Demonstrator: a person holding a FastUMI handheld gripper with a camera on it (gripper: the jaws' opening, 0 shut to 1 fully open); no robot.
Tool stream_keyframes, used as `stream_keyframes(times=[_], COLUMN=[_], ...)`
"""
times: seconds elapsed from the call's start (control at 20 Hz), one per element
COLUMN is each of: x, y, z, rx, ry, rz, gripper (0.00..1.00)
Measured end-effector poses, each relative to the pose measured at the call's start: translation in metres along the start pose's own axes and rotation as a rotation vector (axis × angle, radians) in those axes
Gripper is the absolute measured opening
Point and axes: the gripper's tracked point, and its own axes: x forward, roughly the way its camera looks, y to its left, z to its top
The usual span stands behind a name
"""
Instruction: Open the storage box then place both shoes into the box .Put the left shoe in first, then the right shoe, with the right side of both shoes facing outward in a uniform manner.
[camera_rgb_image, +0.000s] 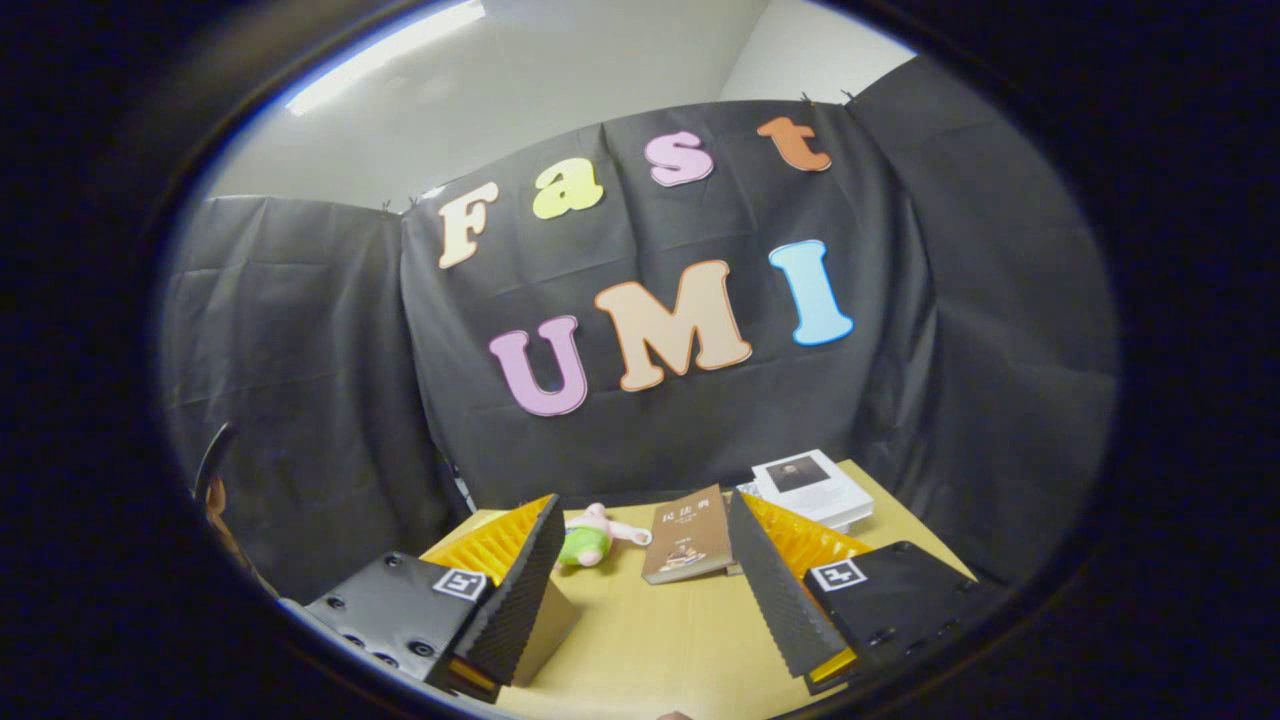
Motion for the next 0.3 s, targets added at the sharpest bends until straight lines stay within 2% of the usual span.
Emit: stream_keyframes(times=[0.3], x=[0.0038], y=[-0.0081], z=[-0.0027], rx=[-0.001], ry=[0.004], rz=[-0.007], gripper=[1.0])
